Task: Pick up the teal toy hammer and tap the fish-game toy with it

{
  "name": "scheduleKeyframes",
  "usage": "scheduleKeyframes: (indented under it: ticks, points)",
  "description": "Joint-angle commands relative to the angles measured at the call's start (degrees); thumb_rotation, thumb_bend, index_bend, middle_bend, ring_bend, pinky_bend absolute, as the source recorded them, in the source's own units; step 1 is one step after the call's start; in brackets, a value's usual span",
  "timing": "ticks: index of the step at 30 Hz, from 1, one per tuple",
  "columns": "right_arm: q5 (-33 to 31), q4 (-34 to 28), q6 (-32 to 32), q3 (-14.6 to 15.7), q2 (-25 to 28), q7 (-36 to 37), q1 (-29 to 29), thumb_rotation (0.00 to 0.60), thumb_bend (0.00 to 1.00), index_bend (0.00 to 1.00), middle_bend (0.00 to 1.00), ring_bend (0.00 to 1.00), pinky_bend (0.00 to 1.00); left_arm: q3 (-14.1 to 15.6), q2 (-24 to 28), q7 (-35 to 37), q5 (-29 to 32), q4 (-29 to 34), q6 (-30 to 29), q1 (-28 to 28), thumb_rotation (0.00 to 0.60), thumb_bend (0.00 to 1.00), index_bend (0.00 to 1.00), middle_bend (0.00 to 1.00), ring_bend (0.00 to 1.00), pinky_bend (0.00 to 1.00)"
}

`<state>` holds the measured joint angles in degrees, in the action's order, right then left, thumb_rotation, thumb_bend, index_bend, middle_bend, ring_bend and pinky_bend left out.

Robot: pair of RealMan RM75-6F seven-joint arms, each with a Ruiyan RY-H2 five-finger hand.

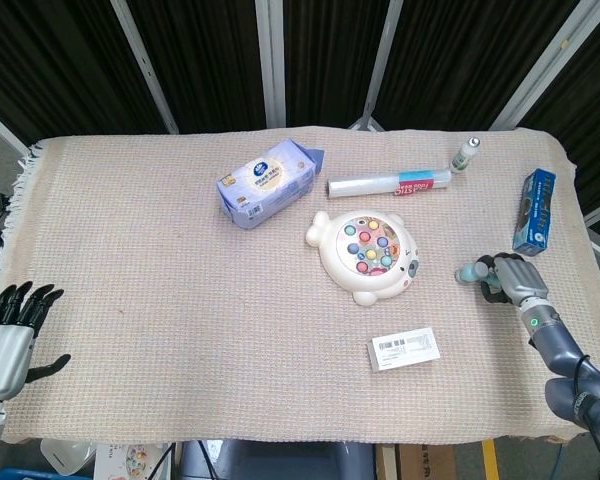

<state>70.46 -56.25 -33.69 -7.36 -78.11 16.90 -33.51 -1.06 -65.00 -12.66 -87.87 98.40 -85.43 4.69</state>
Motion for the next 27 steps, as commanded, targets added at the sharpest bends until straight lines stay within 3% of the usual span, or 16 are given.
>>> scheduleKeyframes:
  ticks: [1, 16, 27]
  points:
    - [-0.2, 0.1, 0.1, 0.0, -0.1, -0.3, -0.1, 0.600, 0.60, 0.35, 0.37, 0.17, 0.13, 0.0, -0.1, 0.1, 0.0, -0.1, 0.1, 0.1, 0.600, 0.10, 0.16, 0.10, 0.00, 0.00]
    - [-0.7, 0.7, -0.1, 0.0, -1.0, -1.0, -0.1, 0.600, 0.61, 0.44, 0.43, 0.22, 0.15, 0.0, -0.1, 0.5, 0.4, -0.6, 0.4, 0.1, 0.600, 0.10, 0.15, 0.10, 0.00, 0.00]
    - [-0.2, 1.7, -1.2, -0.1, -1.7, -0.2, 0.2, 0.600, 0.64, 0.57, 0.51, 0.30, 0.18, 0.1, -0.2, 0.5, 0.6, -0.7, 0.4, 0.1, 0.600, 0.10, 0.15, 0.10, 0.00, 0.00]
